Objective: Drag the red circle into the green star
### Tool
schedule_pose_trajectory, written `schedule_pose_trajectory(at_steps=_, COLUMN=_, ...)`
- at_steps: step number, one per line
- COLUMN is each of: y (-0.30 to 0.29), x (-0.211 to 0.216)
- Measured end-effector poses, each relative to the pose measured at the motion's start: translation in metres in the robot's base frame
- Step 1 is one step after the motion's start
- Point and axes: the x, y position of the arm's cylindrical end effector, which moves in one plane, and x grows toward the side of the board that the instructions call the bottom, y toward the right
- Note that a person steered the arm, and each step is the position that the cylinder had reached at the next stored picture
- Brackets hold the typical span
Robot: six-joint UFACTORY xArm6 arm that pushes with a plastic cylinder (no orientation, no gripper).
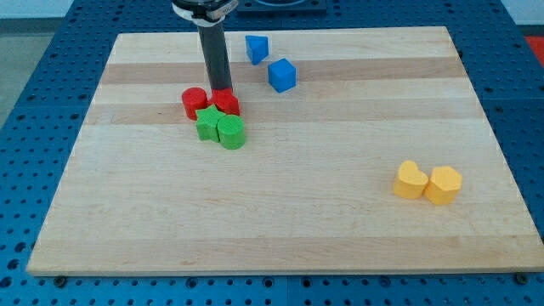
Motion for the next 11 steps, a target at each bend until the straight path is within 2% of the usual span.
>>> schedule_pose_trajectory(at_steps=3, y=-0.01, x=-0.018)
schedule_pose_trajectory(at_steps=4, y=-0.032, x=-0.018)
schedule_pose_trajectory(at_steps=5, y=-0.06, x=-0.016)
schedule_pose_trajectory(at_steps=7, y=-0.063, x=0.009)
schedule_pose_trajectory(at_steps=11, y=-0.063, x=0.015)
